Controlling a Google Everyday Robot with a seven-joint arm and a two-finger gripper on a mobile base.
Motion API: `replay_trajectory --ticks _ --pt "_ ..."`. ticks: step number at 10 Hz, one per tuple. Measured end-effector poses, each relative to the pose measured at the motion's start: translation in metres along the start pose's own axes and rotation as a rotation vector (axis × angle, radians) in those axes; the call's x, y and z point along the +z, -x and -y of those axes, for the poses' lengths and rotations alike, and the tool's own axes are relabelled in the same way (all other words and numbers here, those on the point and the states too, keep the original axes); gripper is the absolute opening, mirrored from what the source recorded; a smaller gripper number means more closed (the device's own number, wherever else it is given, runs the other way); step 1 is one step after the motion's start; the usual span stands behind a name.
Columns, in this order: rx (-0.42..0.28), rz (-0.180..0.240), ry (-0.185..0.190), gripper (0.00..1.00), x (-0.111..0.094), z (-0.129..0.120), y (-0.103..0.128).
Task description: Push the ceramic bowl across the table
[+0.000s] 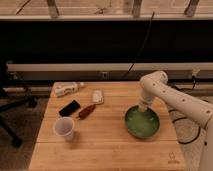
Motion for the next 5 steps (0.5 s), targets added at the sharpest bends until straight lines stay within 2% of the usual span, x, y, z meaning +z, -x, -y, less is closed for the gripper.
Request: replay_trajectory --ticks 5 --pt "0.003 0.007 0.0 0.02 -0.0022 0.0063 0.0031"
